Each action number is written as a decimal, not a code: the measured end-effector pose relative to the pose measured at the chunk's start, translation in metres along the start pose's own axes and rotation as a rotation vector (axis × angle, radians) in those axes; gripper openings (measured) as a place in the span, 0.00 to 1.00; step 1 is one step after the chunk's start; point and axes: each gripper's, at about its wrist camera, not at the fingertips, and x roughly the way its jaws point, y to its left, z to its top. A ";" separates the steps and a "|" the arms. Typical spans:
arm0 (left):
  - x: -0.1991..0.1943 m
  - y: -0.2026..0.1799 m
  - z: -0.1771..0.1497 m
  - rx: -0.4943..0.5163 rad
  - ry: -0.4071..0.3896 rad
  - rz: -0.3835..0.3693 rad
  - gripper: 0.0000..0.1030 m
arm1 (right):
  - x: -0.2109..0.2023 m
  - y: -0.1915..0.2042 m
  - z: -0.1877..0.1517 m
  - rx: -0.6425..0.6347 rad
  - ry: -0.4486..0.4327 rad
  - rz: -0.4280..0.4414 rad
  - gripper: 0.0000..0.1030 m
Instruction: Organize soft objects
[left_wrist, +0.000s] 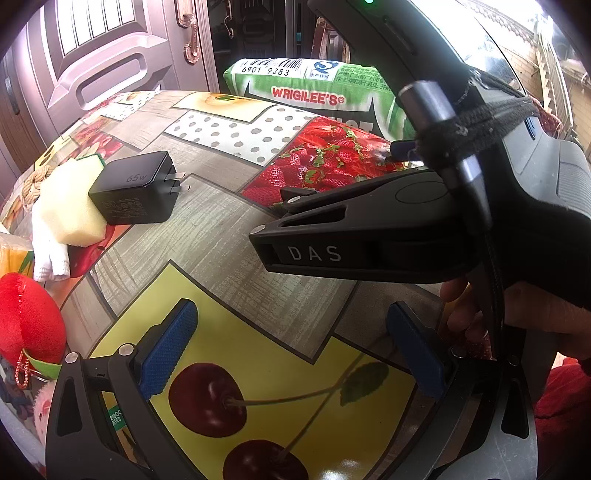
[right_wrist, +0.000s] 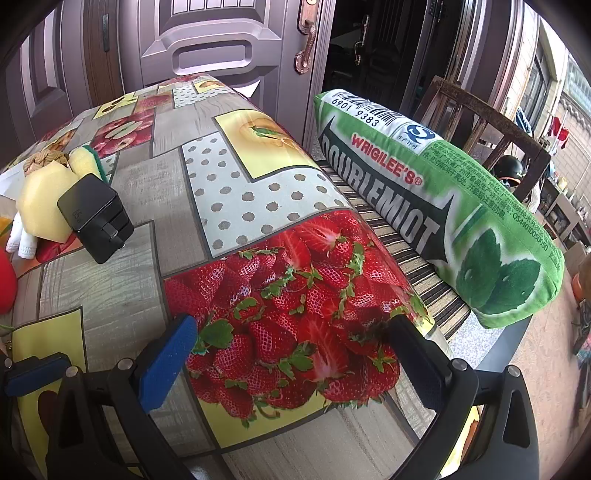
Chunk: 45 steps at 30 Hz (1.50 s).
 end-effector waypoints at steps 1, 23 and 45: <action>0.000 0.000 0.000 0.000 0.000 0.000 0.99 | 0.000 0.000 0.000 0.000 0.000 0.000 1.00; -0.197 0.056 -0.066 -0.336 -0.354 0.164 1.00 | -0.076 -0.026 0.020 -0.046 -0.169 0.300 1.00; -0.141 0.120 -0.157 -0.615 -0.039 0.315 0.83 | -0.050 0.158 -0.009 -0.424 0.196 0.822 0.72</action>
